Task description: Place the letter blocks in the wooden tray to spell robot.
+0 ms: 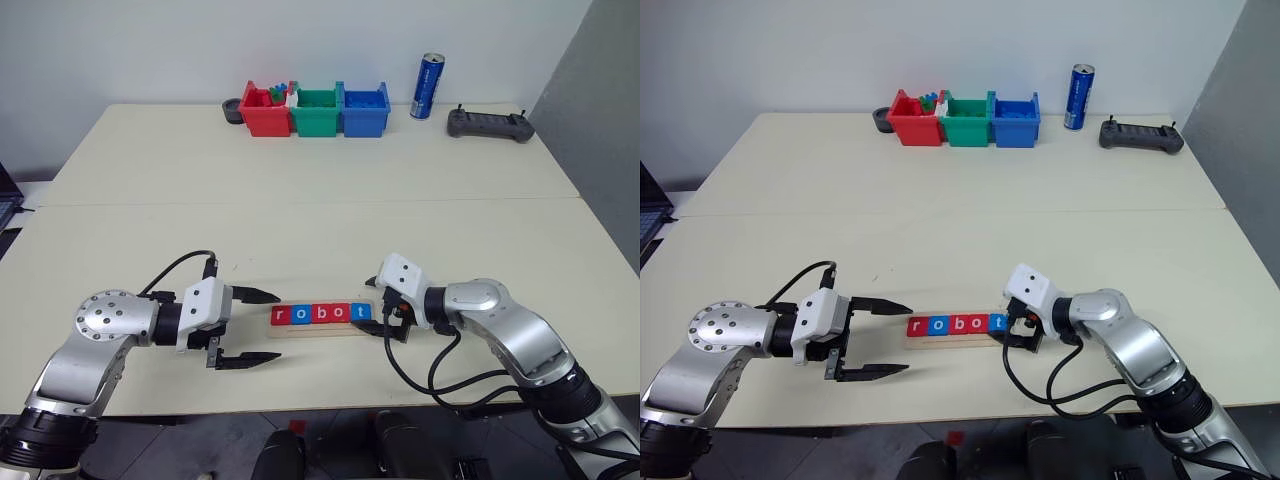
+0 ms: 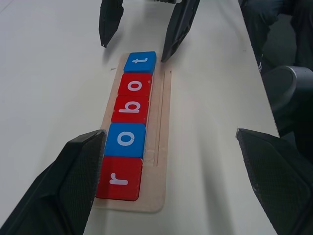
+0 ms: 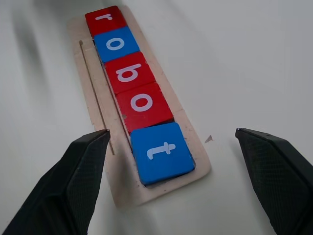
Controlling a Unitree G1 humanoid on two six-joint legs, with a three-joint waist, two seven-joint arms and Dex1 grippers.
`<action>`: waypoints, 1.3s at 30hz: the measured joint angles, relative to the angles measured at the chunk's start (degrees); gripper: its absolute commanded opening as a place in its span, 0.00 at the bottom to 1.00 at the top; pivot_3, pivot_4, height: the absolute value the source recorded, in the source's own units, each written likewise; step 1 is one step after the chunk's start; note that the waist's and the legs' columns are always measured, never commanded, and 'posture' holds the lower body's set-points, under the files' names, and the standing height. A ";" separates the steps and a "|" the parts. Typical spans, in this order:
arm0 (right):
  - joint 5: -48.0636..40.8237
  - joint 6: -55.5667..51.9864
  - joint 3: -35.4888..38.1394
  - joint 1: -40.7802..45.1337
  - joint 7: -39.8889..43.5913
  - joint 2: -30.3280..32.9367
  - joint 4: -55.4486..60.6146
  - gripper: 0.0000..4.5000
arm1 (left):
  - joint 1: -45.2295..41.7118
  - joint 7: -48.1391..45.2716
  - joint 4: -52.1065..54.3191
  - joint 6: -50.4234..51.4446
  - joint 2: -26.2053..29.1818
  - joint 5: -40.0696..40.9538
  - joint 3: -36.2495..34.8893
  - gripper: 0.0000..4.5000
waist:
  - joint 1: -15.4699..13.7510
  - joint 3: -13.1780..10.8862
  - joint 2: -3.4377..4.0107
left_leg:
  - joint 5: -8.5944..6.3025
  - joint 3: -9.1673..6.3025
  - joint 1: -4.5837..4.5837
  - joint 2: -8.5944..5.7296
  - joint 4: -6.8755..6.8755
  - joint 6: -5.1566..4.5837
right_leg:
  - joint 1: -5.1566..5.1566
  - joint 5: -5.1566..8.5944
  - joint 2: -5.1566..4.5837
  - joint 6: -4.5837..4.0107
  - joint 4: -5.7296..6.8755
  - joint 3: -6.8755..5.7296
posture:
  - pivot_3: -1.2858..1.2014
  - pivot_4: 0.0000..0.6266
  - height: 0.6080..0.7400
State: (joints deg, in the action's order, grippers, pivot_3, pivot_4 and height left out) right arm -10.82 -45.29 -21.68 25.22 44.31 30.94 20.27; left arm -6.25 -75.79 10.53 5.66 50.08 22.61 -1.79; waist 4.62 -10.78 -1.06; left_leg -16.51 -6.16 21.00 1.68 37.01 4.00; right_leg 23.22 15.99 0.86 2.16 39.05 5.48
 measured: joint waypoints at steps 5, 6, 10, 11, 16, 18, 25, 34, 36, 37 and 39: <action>0.88 1.44 0.59 0.02 -0.70 0.36 -1.66 0.98 | -0.39 -0.09 -0.88 -0.16 0.00 -0.02 0.00 1.00 | 0.01 0.00 0.00 | 0.00 0.00 0.00 0.00 -0.01 0.00 | 0.00 0.00 0.00 0.00 0.00 0.00 | 0.52 0.24 1.00; 1.37 2.11 0.50 0.02 -0.71 0.48 -2.31 0.98 | -0.44 -0.09 -1.14 -0.21 0.00 -0.02 0.00 1.00 | 0.02 0.00 0.00 | 0.00 0.01 0.00 0.00 -0.01 0.00 | 0.00 0.00 0.00 0.00 0.00 0.00 | 0.52 0.24 1.00; 1.88 2.79 0.30 0.02 -0.70 0.37 -3.13 0.98 | -0.43 -0.04 -1.30 -0.25 0.00 -0.02 0.00 1.00 | 0.02 0.00 0.00 | 0.00 0.00 0.00 0.00 -0.01 0.00 | 0.01 0.00 0.00 0.00 0.00 0.00 | 0.52 0.24 1.00; 1.88 2.86 0.30 0.02 -0.68 0.33 -3.13 0.98 | -0.42 0.01 -1.24 -0.21 0.00 -0.02 0.00 1.00 | 0.02 0.00 0.00 | 0.00 0.00 0.00 0.00 -0.01 0.00 | 0.00 0.00 0.00 0.00 0.00 0.00 | 0.52 0.24 1.00; 2.45 3.46 0.31 0.02 -0.73 0.11 -3.13 0.98 | -0.24 0.34 0.69 0.41 0.00 0.00 0.00 1.00 | 0.02 0.00 0.00 | 0.00 0.00 0.00 0.00 -0.01 0.00 | 0.00 0.00 0.00 0.00 0.00 0.00 | 0.52 0.24 1.00; 1.66 3.07 0.80 -0.01 -0.67 -0.41 -2.81 0.98 | -0.25 0.58 1.35 1.09 0.00 0.09 -0.02 1.00 | 0.02 0.00 0.00 | 0.00 0.00 0.00 0.00 -0.01 0.00 | 0.00 0.00 0.00 0.00 0.00 0.00 | 0.52 0.24 1.00; -7.21 -0.35 7.94 -1.11 5.29 5.35 7.24 0.98 | 0.00 3.40 3.17 6.71 2.23 0.61 -1.10 1.00 | -0.03 0.00 0.00 | 0.00 -0.03 0.02 -0.01 -0.02 -0.01 | 0.00 0.00 -0.01 0.01 -0.02 -0.02 | 0.52 0.24 1.00; -13.22 -1.09 11.67 -3.60 11.00 13.80 11.04 0.99 | 5.69 5.26 7.33 11.13 6.34 1.31 -7.38 1.00 | -0.03 -0.01 0.01 | 0.00 0.01 -0.01 0.01 -0.02 -0.01 | 0.00 0.02 0.00 0.02 -0.02 0.00 | 0.52 0.24 1.00; -13.20 -0.33 11.69 -4.17 11.24 14.39 10.88 0.99 | 6.71 5.19 7.44 11.16 6.59 1.42 -8.44 1.00 | -0.05 -0.01 0.01 | 0.00 0.03 0.00 0.01 -0.01 -0.01 | 0.00 0.02 -0.01 0.02 -0.03 0.02 | 0.52 0.24 1.00; -13.20 0.16 11.69 -4.41 11.56 14.90 10.85 0.99 | 7.25 5.25 7.52 11.24 6.59 1.53 -9.13 1.00 | -0.08 -0.01 0.01 | 0.00 0.04 0.00 0.01 -0.01 0.00 | 0.00 0.02 -0.01 0.02 -0.04 0.02 | 0.52 0.24 1.00; -13.19 0.85 11.70 -4.68 11.95 15.77 10.75 0.99 | 7.83 5.31 7.59 11.37 6.59 1.78 -10.06 1.00 | -0.12 -0.01 0.01 | 0.00 0.03 0.00 0.00 -0.01 -0.01 | 0.00 0.02 -0.01 0.02 -0.04 0.02 | 0.52 0.24 1.00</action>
